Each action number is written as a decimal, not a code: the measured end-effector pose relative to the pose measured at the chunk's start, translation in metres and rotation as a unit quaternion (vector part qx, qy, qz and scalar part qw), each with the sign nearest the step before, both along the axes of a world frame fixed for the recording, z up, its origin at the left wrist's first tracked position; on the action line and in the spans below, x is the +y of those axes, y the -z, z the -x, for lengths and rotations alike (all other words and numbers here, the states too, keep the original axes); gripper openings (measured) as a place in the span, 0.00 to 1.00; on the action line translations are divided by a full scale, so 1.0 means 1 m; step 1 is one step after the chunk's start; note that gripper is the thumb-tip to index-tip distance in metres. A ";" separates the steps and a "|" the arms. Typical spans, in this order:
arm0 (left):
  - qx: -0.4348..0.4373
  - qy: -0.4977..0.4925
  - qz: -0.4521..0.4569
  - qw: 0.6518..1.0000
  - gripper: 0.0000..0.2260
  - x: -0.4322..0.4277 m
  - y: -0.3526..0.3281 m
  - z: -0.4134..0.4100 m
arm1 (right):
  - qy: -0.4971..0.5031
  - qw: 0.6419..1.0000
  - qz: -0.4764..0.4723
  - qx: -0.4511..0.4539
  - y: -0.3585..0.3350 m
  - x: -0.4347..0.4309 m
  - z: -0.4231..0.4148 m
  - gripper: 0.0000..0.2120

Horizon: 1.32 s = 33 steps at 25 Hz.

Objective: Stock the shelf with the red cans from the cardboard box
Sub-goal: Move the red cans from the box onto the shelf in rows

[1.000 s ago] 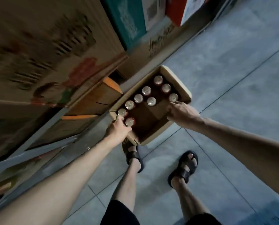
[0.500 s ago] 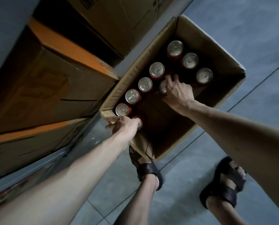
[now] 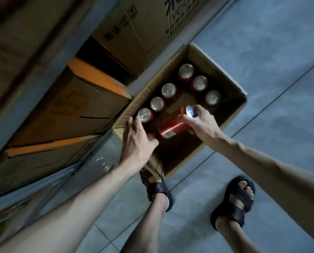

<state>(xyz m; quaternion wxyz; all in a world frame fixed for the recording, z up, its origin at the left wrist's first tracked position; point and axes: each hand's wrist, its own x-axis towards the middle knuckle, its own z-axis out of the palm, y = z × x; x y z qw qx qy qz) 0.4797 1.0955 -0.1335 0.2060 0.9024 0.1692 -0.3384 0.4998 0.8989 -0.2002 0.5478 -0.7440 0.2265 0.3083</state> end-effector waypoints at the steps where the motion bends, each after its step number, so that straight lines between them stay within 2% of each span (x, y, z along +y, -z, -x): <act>1: -0.006 0.026 0.044 0.999 0.36 -0.009 -0.020 -0.004 | 0.001 0.999 -0.044 -0.004 -0.025 -0.007 0.002 0.25; 3: 0.020 0.054 0.116 0.992 0.30 -0.028 -0.072 -0.013 | 0.000 0.994 -0.113 -0.007 -0.083 -0.021 0.002 0.21; 7: 0.035 0.055 0.197 0.978 0.36 -0.063 -0.208 -0.033 | -0.008 0.979 -0.202 -0.035 -0.227 -0.052 -0.016 0.12; 9: 0.038 0.046 0.233 0.971 0.35 -0.068 -0.282 -0.045 | -0.030 0.972 -0.228 -0.048 -0.305 -0.064 -0.030 0.07; 13: 0.050 0.067 0.269 0.959 0.34 -0.062 -0.424 -0.067 | -0.147 0.967 -0.188 -0.091 -0.464 -0.080 -0.055 0.15; 16: 0.016 0.073 0.271 0.960 0.30 -0.054 -0.533 -0.064 | -0.212 0.956 -0.174 -0.099 -0.584 -0.080 -0.061 0.18; 20: -0.101 0.037 0.219 0.970 0.29 -0.047 -0.637 -0.046 | -0.182 0.959 -0.159 -0.148 -0.696 -0.058 -0.054 0.08; 25: -0.227 -0.008 0.208 0.952 0.29 -0.018 -0.719 -0.017 | -0.184 0.965 -0.123 -0.138 -0.788 -0.005 -0.041 0.21; 27: -0.222 -0.029 0.232 0.947 0.28 0.002 -0.733 -0.011 | -0.184 0.966 -0.105 -0.146 -0.807 0.012 -0.046 0.23; 30: -0.184 -0.060 0.323 0.926 0.23 0.044 -0.748 -0.005 | -0.228 0.952 -0.097 -0.180 -0.824 0.045 -0.056 0.26; 33: -0.170 -0.037 0.344 0.923 0.23 0.081 -0.750 -0.003 | -0.285 0.934 -0.078 -0.202 -0.828 0.078 -0.067 0.24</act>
